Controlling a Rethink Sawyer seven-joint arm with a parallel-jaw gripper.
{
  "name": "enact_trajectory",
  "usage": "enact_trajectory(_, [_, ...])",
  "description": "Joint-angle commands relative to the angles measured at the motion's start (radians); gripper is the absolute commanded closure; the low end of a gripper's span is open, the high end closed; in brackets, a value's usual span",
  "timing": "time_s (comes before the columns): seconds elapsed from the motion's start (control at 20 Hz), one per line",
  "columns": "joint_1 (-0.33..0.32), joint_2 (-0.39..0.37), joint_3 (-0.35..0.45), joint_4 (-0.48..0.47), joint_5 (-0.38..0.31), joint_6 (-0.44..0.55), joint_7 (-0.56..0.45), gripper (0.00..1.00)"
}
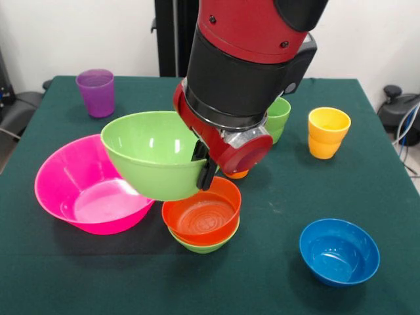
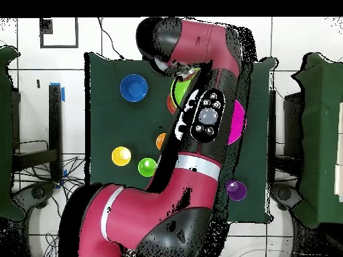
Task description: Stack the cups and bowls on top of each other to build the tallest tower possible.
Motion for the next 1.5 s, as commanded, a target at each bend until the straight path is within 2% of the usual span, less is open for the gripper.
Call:
enact_trajectory(0.05, [-0.046,0.093,0.069,-0.111,-0.043,0.063,-0.137,1.00])
enact_trajectory(0.25, [-0.077,0.153,0.049,-0.244,-0.020,0.127,-0.181,1.00])
enact_trajectory(0.35, [-0.079,0.172,0.030,-0.273,-0.003,0.136,-0.122,1.00])
enact_trajectory(0.55, [-0.083,0.194,0.009,-0.316,0.027,0.160,-0.101,1.00])
enact_trajectory(0.75, [-0.081,0.157,0.028,-0.263,0.042,0.140,-0.097,1.00])
enact_trajectory(0.9, [-0.091,0.177,0.011,-0.302,0.072,0.163,-0.073,1.00])
enact_trajectory(1.05, [-0.084,0.172,-0.017,-0.304,0.079,0.208,-0.081,1.00])
enact_trajectory(1.2, [-0.060,0.125,-0.006,-0.248,0.085,0.223,-0.063,1.00])
enact_trajectory(1.35, [-0.056,0.105,-0.027,-0.266,0.103,0.306,-0.065,1.00])
enact_trajectory(1.5, [-0.055,0.090,-0.034,-0.274,0.116,0.344,-0.077,1.00])
